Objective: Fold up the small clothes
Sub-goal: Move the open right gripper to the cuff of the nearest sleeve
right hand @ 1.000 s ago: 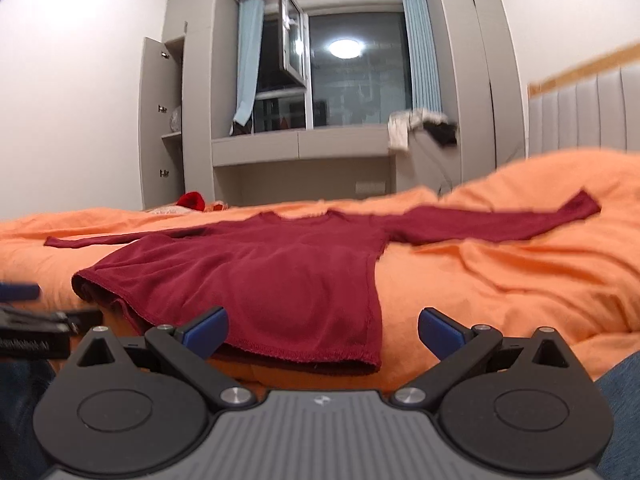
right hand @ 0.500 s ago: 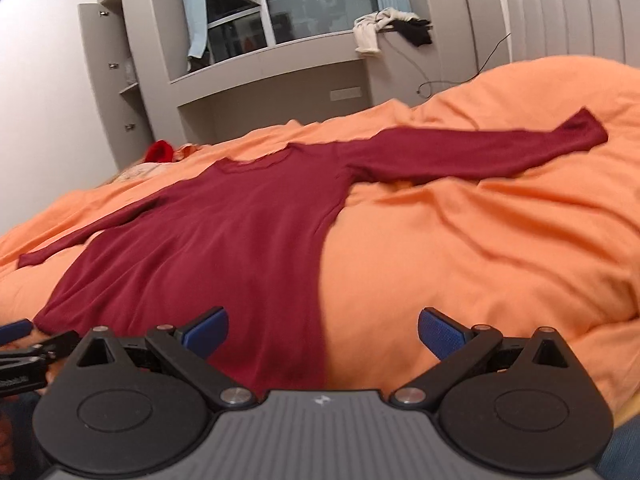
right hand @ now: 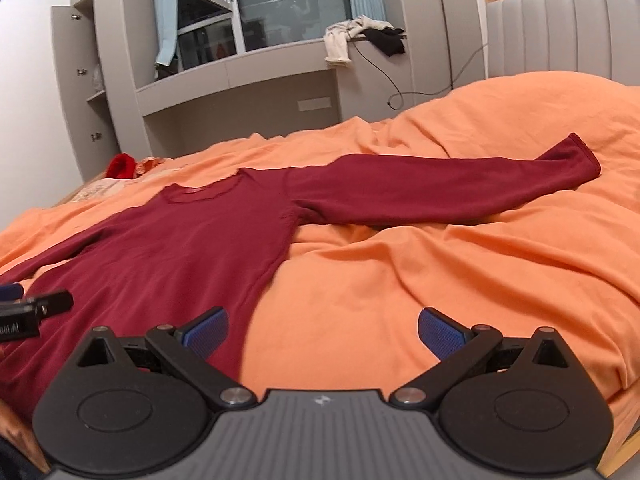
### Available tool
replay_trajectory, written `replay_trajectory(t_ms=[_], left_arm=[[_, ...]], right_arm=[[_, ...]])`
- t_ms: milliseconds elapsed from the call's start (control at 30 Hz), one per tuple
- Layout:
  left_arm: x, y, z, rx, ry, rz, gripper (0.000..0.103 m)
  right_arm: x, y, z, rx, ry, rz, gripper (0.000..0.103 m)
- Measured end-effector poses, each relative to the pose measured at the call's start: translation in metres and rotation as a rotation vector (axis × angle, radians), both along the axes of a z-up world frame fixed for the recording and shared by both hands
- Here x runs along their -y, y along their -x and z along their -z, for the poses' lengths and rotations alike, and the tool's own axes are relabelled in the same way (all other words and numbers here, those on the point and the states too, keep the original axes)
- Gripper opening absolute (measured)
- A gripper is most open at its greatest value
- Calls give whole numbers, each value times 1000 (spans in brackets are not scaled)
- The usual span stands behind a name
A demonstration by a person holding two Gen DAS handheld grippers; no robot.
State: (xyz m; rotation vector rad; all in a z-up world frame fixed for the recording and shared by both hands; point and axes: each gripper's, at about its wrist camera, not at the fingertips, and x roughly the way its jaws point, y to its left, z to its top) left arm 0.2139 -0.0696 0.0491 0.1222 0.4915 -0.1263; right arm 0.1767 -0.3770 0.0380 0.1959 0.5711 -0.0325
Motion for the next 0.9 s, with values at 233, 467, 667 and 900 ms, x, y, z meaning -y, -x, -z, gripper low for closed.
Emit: replay_trajectory(t_ms=[233, 467, 667, 900], left_arm=[[6, -55, 5, -35, 23, 11, 102], [-2, -82, 28, -56, 23, -15, 102], [-15, -92, 32, -84, 45, -36, 102], [-26, -100, 38, -138, 85, -72, 102]], right_arm=[[12, -36, 2, -27, 38, 27, 103], [18, -79, 10, -89, 75, 90, 103], [23, -109, 12, -72, 77, 55, 103], [61, -136, 8, 67, 103, 254, 103]])
